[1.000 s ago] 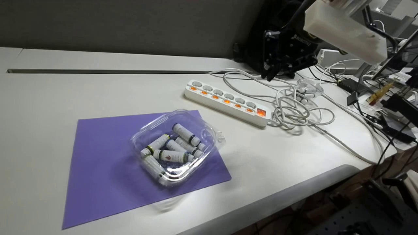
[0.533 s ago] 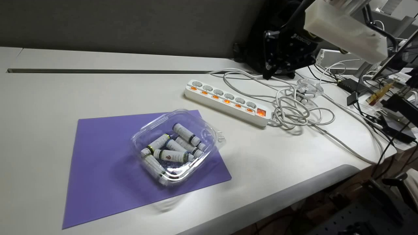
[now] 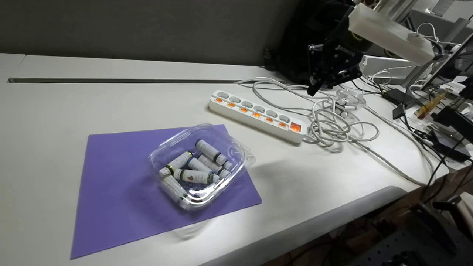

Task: Turn off the fourth switch from the left on the adapter

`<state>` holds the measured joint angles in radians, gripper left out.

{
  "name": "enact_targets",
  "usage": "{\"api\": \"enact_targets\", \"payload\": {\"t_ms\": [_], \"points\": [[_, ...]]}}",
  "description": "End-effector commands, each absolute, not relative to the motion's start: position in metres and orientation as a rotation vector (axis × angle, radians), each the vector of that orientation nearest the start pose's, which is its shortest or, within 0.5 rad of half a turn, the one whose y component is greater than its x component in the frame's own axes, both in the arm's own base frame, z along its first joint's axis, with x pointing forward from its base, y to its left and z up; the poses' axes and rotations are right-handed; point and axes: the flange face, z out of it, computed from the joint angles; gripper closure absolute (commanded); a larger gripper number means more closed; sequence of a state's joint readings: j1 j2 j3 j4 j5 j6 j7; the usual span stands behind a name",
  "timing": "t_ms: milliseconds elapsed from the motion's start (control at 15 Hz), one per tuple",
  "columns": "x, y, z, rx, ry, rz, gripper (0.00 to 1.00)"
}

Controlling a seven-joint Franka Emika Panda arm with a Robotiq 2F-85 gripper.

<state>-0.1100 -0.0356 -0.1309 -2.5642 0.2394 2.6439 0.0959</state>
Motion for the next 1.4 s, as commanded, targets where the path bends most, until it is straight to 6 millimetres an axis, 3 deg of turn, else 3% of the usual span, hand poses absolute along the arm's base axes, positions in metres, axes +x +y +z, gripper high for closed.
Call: {"api": "enact_targets", "payload": {"t_ms": [0,467,800,1333], "points": [[0.488,-0.132,0.271,-2.912,0.823,-0.081,1.0],[0.545,-0.109,0.227,-2.965,0.766,-0.069,1.0],[0.561,-0.083,0.19,-2.976,0.708,-0.084,1.0],[0.572,-0.065,0.169,-2.967,0.682,-0.116,1.0]]}}
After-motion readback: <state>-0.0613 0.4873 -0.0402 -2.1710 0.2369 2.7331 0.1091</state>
